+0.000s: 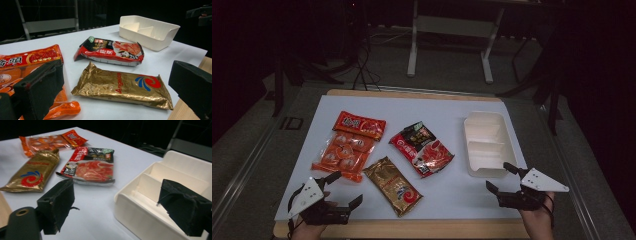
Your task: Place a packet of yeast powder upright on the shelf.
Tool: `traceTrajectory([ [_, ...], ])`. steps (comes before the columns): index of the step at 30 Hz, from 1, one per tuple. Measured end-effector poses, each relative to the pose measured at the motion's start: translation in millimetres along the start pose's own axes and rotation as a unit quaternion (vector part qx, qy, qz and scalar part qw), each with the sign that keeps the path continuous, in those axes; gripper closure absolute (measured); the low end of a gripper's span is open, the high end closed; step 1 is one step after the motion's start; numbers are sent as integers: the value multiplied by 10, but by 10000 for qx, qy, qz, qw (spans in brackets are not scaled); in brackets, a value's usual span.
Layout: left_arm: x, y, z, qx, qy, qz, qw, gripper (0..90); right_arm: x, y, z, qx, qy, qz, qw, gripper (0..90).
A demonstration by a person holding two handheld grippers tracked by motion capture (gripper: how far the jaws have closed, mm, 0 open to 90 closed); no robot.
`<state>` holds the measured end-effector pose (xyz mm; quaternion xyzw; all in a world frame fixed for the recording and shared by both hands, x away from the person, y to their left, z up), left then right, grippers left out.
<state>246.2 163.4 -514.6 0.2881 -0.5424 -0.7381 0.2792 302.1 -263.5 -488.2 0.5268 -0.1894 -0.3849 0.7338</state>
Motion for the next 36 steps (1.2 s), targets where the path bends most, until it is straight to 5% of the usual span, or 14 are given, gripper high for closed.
traceTrajectory([
  [9,12,6,3,-10,32,-45,10000,5,-70,27,2,21,99,74,9999,113],
  [20,9,15,6,25,32,-19,10000,5,-201,31,-93,-321,216,13,9992,176],
  [30,19,13,8,26,59,0,10000,5,-391,248,-267,-444,518,525,9963,144],
  [36,7,8,16,2,116,-10,9999,5,-529,316,-444,-624,653,571,9943,130],
])
Point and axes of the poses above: each handheld gripper's, and its own axes: z roughly backward along the jaws, y roughly out of its top, x roughly to its right, the point moved 9 cm from there along -z, roughly forward along the jaws, and after that the axes turned 12 degrees about -z, right-handed, at the moved point
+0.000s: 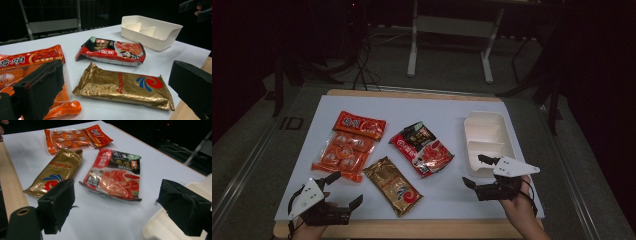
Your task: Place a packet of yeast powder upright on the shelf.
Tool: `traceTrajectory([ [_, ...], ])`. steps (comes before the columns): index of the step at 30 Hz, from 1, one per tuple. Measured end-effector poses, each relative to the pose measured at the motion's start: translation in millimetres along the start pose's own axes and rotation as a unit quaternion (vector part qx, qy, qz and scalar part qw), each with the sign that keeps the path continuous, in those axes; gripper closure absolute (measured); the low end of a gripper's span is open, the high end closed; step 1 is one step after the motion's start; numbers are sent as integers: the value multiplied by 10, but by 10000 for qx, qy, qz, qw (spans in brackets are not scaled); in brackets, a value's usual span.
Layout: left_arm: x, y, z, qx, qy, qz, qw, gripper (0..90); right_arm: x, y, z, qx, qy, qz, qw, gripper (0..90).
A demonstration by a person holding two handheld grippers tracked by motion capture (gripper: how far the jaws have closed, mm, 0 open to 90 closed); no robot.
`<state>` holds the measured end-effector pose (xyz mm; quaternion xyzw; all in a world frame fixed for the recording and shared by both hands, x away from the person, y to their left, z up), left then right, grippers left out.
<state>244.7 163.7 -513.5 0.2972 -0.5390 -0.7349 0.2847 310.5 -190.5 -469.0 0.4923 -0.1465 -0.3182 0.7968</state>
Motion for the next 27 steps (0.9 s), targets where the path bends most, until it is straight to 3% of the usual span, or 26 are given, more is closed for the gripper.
traceTrajectory([
  [6,5,2,-1,-4,-7,-21,10000,5,-90,127,-123,75,327,-172,9993,123],
  [7,6,1,-2,-5,-12,-26,10000,5,-130,176,-168,102,501,-229,9984,117],
  [15,7,-2,-1,-2,-19,-27,10000,5,-277,381,-397,194,704,3,9973,105],
  [18,12,0,-5,0,-31,-27,10000,5,-358,420,-536,114,975,-54,9952,105],
  [27,11,-2,-6,10,-51,-18,10000,5,-489,426,-856,-113,1185,-39,9929,110],
])
Point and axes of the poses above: each handheld gripper's, and its own axes: z roughly backward along the jaws, y roughly out of its top, x roughly to its right, the point moved 9 cm from there along -z, roughly forward along the jaws, and after that the axes turned 12 degrees about -z, right-handed, at the moved point
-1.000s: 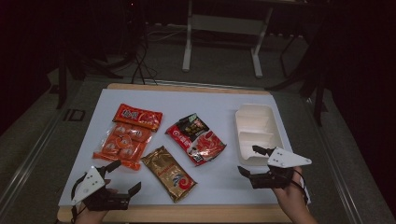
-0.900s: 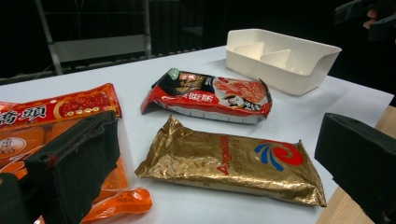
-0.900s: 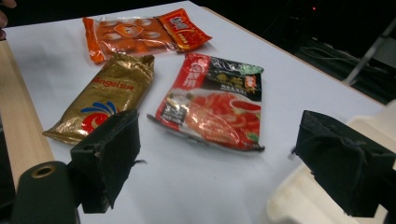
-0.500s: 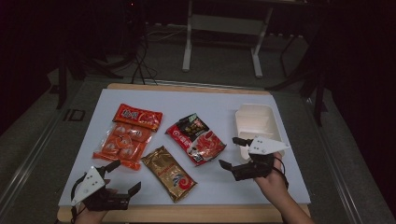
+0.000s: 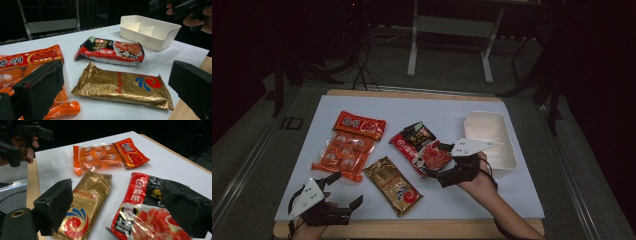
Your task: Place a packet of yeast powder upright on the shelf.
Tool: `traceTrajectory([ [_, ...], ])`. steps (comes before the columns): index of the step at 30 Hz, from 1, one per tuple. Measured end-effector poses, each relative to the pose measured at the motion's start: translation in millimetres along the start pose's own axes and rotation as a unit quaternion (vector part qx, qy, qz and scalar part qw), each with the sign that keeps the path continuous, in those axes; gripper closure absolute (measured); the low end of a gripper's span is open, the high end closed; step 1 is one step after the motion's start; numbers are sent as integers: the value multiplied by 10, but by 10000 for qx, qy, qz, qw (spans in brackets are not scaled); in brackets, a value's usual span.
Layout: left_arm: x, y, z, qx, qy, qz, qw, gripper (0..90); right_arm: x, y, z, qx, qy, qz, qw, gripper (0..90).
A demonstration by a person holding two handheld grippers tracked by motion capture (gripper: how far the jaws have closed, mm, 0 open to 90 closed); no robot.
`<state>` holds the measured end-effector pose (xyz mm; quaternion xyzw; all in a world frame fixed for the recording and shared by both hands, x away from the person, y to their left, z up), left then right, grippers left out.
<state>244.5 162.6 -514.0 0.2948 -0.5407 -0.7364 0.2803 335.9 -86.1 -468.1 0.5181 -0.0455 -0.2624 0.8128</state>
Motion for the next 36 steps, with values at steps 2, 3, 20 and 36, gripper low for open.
traceTrajectory([
  [2,2,0,1,1,-4,1,10000,5,-21,-2,-98,-56,35,31,10000,110],
  [3,2,0,1,-1,-4,-3,10000,5,-39,1,-144,-71,102,16,9999,111],
  [20,-4,-1,11,31,-33,23,10000,5,-173,2,-965,-401,492,58,9980,152],
  [36,4,-8,8,10,-82,24,10000,5,-74,-147,-1445,-872,631,-231,9939,165],
])
Point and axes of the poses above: each handheld gripper's, and its own axes: z roughly backward along the jaws, y roughly out of its top, x roughly to its right, the point moved 9 cm from there along -z, roughly forward along the jaws, and after that the axes turned 12 degrees about -z, right-handed, at the moved point
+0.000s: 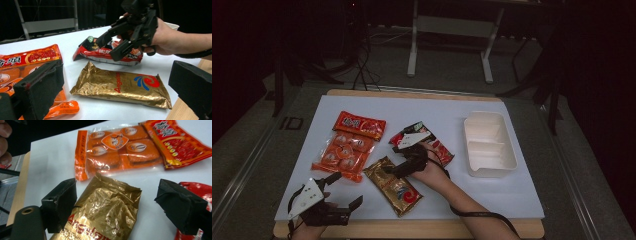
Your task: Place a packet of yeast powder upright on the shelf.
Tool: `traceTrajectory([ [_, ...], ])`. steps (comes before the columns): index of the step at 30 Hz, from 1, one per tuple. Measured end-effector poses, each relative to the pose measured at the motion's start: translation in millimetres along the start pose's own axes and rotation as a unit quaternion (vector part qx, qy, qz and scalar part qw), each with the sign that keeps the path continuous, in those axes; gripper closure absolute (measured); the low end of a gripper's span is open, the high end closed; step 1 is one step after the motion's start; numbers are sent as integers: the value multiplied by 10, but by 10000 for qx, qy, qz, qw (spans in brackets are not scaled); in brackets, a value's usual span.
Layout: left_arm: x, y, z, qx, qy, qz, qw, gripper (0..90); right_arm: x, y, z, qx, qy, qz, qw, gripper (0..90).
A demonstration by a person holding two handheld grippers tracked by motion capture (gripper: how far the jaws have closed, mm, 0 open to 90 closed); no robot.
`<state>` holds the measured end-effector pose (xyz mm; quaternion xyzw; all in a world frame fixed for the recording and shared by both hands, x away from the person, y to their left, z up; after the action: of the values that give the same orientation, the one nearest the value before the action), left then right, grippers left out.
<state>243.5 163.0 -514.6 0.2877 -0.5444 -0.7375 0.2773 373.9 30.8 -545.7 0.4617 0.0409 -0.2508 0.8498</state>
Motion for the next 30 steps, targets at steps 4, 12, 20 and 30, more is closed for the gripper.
traceTrajectory([
  [4,7,3,-3,2,-16,-1,10000,5,57,5,-84,-98,-48,-52,9999,165],
  [12,18,9,-4,15,-52,0,10000,5,162,2,-218,-353,-18,-280,9990,200],
  [20,21,7,-1,13,-59,-3,10000,5,208,-43,-358,-648,-13,-342,9973,215],
  [30,25,-5,-10,-23,-84,-7,10000,5,231,-87,-507,-1007,-107,-479,9937,288],
])
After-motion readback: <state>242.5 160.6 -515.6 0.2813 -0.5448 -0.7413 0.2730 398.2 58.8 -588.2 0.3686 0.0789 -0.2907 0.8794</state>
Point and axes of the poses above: each handheld gripper's, and its own axes: z roughly backward along the jaws, y roughly out of its top, x roughly to its right, the point moved 9 cm from there along -z, roughly forward along the jaws, and after that the axes turned 12 degrees about -z, right-handed, at the moved point
